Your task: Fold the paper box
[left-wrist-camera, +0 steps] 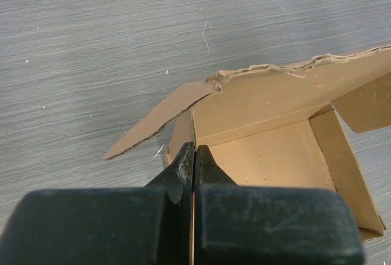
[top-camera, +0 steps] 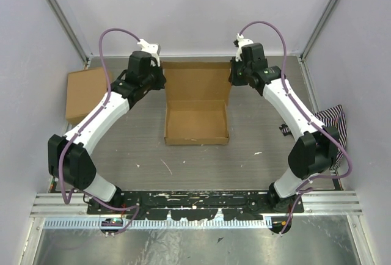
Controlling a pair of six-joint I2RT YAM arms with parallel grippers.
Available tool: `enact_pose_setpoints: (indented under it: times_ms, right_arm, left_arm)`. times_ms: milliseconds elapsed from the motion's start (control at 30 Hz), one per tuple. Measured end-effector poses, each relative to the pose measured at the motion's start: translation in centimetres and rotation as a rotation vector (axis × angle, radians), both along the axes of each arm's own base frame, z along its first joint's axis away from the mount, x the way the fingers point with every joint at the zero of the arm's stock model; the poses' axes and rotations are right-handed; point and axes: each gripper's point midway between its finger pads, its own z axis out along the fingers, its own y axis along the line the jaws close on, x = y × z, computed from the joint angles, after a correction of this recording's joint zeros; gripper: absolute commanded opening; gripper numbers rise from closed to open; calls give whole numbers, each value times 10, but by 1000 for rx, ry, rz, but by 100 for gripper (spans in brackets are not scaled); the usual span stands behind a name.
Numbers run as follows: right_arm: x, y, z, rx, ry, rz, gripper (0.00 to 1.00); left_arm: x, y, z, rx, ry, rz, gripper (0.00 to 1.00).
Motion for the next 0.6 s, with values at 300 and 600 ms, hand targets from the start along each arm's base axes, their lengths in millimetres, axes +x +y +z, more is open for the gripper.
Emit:
enact_pose_setpoints:
  times_ms: [300, 600]
  right_arm:
    - [-1, 12, 10, 20, -80, -44, 1]
    - [20, 12, 32, 34, -243, -90, 1]
  left_arm:
    - [4, 3, 21, -28, -63, 30, 0]
    - [15, 2, 40, -59, -162, 44, 0]
